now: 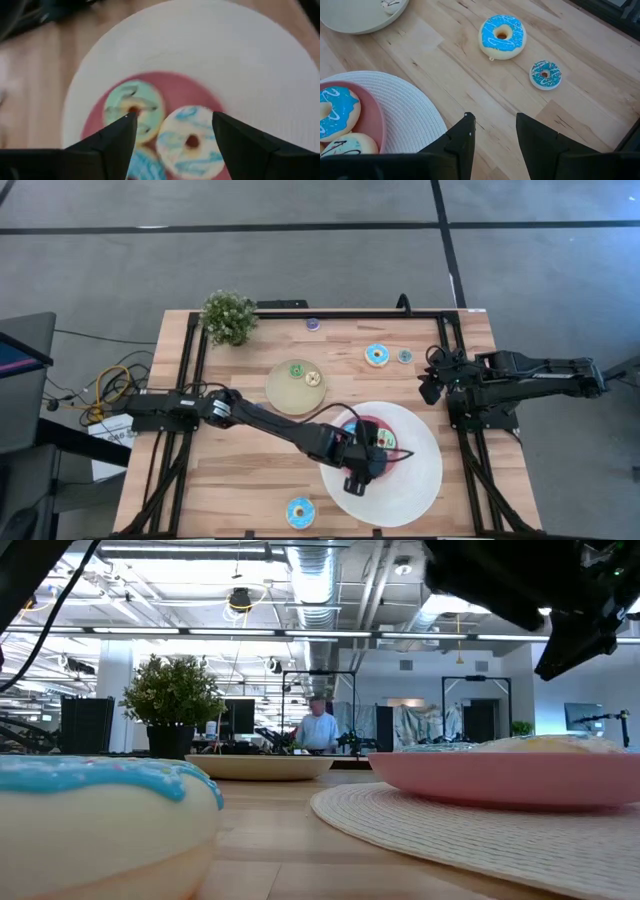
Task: Pick & Place donuts
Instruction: Put the small blue donut on the brown plate
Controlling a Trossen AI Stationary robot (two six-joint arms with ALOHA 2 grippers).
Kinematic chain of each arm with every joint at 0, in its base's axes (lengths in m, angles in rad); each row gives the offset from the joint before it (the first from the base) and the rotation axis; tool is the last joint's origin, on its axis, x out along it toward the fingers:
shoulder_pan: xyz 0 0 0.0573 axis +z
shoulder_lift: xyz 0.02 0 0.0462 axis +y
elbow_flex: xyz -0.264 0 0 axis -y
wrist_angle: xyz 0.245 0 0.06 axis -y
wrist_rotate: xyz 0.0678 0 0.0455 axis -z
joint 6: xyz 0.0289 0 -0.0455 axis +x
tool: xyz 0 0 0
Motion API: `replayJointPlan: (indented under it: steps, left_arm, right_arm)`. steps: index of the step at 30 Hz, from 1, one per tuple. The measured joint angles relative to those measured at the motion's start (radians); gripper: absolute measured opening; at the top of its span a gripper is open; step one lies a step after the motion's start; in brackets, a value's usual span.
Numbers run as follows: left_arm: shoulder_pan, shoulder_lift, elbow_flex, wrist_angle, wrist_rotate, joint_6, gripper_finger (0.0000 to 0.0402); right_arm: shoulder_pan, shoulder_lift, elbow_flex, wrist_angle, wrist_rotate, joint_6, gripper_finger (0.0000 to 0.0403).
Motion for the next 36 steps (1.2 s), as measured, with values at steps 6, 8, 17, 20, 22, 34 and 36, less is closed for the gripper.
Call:
replayJointPlan:
  steps: [6, 8, 17, 20, 22, 34, 36]
  left_arm:
    - [0.017, -0.025, 0.051, -0.118, -0.075, -0.229, 0.0168]
    - [0.028, -0.033, 0.051, -0.125, -0.074, -0.370, 0.0108]
    - [0.063, -0.039, 0.051, -0.183, -0.025, -0.725, 0.0002]
    - [0.052, -0.039, 0.050, -0.249, -0.033, -0.737, 0.0002]
    - [0.043, -0.041, 0.050, -0.306, -0.051, -0.754, 0.0000]
    - [0.021, -0.044, 0.037, -0.396, 0.011, -0.650, 0.0000]
    - [0.021, -0.047, 0.008, -0.399, 0.015, -0.640, 0.0000]
  right_arm:
    - [0.000, 0.000, 0.000, 0.000, -0.008, 0.000, 0.0134]
    - [0.000, 0.000, 0.000, 0.000, -0.009, 0.000, 0.0134]
    - [0.000, 0.000, 0.000, 0.009, -0.009, 0.000, 0.0134]
    - [0.000, 0.000, 0.000, 0.010, -0.026, 0.000, 0.0133]
    - [0.000, 0.000, 0.000, 0.011, -0.048, 0.000, 0.0132]
    - [0.000, 0.000, 0.000, 0.108, -0.050, 0.000, 0.0134]
    - [0.000, 0.000, 0.000, 0.134, -0.050, 0.000, 0.0136]
